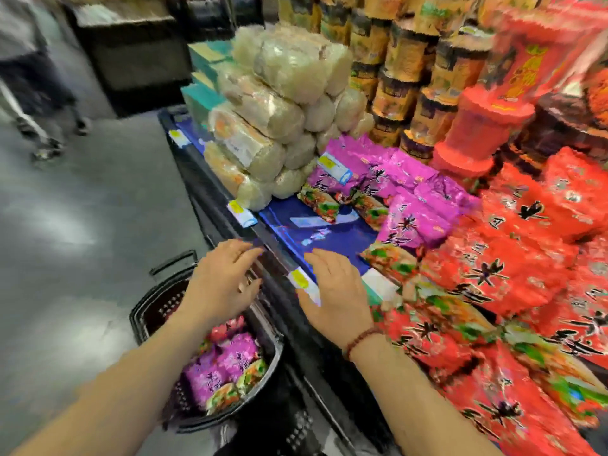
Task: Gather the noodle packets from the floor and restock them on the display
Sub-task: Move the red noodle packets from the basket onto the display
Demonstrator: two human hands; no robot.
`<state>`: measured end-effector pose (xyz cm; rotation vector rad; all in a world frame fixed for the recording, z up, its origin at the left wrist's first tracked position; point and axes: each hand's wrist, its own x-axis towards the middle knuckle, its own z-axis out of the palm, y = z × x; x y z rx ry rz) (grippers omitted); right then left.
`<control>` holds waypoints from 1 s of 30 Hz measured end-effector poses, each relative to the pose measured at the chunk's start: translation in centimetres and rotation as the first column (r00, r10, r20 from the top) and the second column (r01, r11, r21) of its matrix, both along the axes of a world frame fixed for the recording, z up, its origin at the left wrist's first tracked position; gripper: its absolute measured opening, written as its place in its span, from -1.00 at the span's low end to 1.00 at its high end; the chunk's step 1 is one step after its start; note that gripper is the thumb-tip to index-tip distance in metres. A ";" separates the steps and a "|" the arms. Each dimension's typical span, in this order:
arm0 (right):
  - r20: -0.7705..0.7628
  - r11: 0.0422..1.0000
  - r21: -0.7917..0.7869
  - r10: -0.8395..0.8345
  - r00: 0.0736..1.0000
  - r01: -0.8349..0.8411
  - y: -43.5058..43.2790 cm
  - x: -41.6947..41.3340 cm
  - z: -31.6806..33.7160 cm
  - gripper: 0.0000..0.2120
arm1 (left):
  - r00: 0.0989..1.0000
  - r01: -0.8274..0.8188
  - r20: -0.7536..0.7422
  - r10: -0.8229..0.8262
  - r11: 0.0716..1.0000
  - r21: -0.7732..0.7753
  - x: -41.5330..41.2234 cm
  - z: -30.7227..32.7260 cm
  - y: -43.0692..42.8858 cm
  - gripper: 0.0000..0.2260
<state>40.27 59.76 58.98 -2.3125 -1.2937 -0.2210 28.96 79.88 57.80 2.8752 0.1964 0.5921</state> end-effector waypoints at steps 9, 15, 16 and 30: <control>-0.116 0.927 -0.264 0.245 0.963 -0.267 15.5 -3.1 -5.7 -0.36 | 0.843 -0.480 -0.304 0.444 0.876 -0.051 -14.4 -5.2 11.5 -0.49; -0.293 0.841 -0.394 0.269 0.917 -0.372 21.2 -3.7 -11.6 -0.32 | 0.680 -0.677 -0.465 0.567 0.730 -0.100 -18.7 -10.3 14.1 -0.42; -0.309 0.829 -0.412 0.264 0.914 -0.379 22.0 -3.7 -12.5 -0.32 | 0.658 -0.701 -0.485 0.577 0.704 -0.113 -19.1 -11.2 14.2 -0.41; -0.676 0.667 -0.504 0.090 0.731 -0.549 31.2 -4.4 -35.9 -0.25 | 0.495 -0.868 -0.621 0.608 0.310 -0.388 -20.3 -34.7 13.2 -0.20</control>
